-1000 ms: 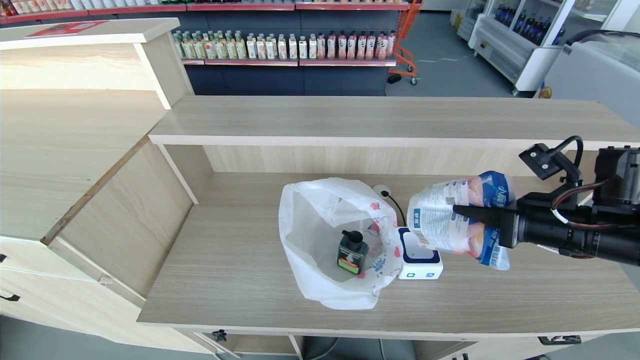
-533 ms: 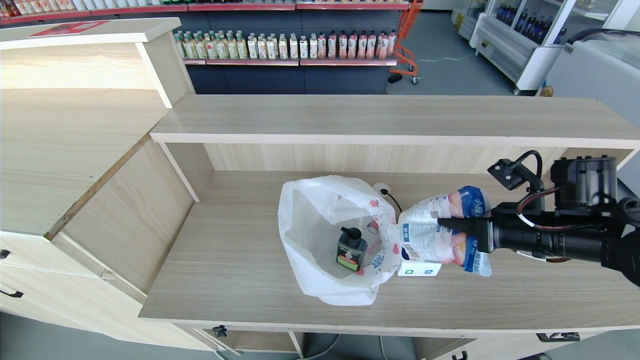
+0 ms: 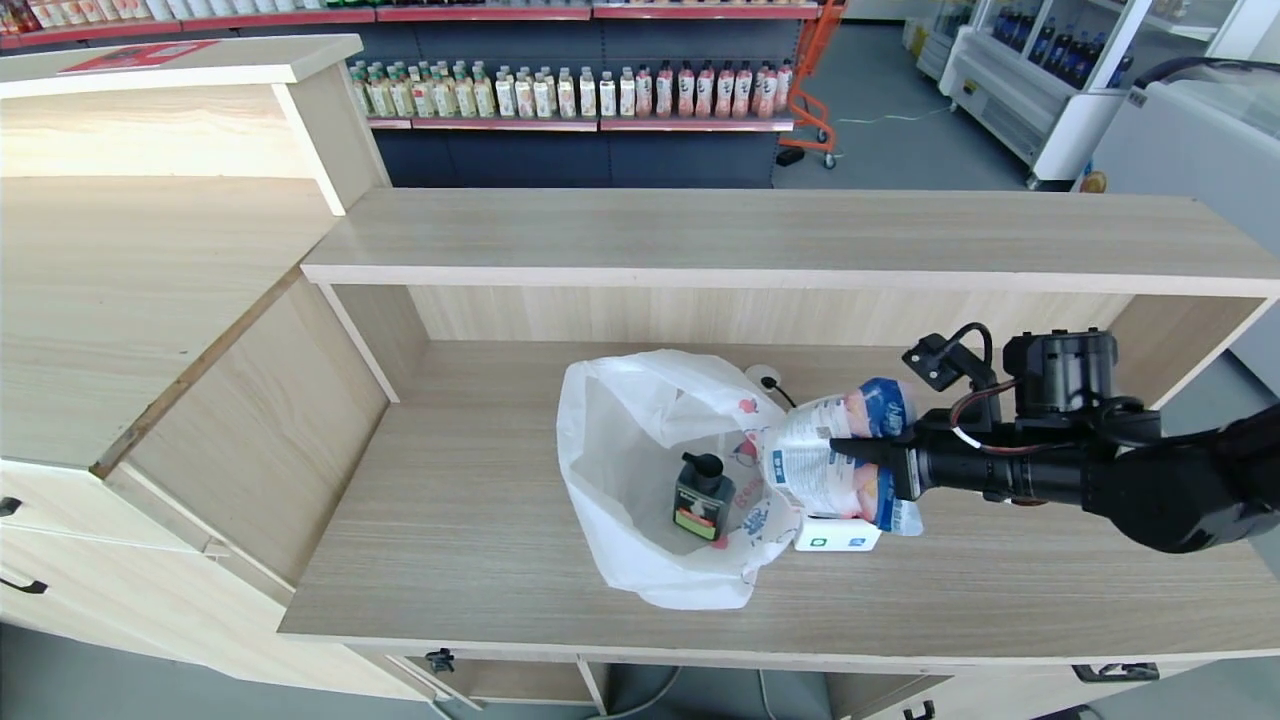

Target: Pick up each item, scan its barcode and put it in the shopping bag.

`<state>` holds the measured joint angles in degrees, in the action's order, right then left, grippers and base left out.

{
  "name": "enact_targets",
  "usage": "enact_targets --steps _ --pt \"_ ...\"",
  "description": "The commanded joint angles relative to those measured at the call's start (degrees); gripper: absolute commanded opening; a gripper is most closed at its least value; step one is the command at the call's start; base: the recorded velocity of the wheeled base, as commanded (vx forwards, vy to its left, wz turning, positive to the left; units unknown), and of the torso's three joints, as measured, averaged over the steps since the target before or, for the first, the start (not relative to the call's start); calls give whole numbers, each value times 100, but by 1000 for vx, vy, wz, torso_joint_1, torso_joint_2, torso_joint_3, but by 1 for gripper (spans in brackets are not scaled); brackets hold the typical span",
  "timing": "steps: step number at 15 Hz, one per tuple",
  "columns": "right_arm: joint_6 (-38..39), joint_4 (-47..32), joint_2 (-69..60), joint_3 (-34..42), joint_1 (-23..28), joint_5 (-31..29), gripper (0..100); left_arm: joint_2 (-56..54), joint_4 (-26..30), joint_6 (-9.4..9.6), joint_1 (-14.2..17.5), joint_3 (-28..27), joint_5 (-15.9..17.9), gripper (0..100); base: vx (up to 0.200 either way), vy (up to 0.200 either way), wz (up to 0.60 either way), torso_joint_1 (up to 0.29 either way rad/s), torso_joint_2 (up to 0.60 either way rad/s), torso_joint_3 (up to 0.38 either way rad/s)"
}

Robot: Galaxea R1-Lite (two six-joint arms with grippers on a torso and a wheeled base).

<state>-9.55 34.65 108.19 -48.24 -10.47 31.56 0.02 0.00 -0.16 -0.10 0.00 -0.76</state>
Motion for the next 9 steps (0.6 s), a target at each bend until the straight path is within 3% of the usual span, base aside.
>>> enact_targets --steps 1,5,9 --pt "32 7 413 -362 -122 87 0 -2 0 -2 1 0 -4 100 0 0 0 0 0 0" --pt "225 -28 510 -968 -385 184 0 -2 0 -11 1 0 -4 100 0 0 0 0 0 0" --pt "190 -28 510 -1038 -491 192 0 -2 0 -2 1 0 -4 100 0 0 0 0 0 0"
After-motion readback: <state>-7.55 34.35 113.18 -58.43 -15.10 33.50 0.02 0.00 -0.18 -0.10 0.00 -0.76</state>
